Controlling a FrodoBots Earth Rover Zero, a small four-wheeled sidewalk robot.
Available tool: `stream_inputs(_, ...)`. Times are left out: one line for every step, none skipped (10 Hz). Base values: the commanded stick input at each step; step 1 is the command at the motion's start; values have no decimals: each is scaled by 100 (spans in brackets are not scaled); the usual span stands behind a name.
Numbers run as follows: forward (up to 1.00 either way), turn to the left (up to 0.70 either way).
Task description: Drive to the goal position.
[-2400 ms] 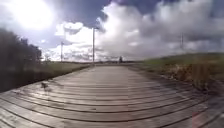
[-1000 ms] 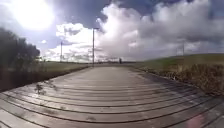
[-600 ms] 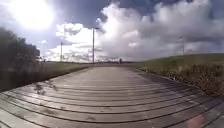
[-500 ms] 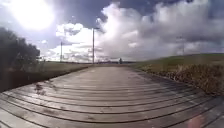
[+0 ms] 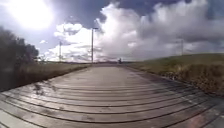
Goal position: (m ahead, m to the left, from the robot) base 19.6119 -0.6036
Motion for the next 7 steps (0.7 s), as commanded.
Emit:
stream_inputs(0, 0)
stream_inputs(0, 0)
stream_inputs(0, 0)
stream_inputs(0, 0)
stream_inputs(0, 0)
stream_inputs(0, 0)
stream_inputs(0, 0)
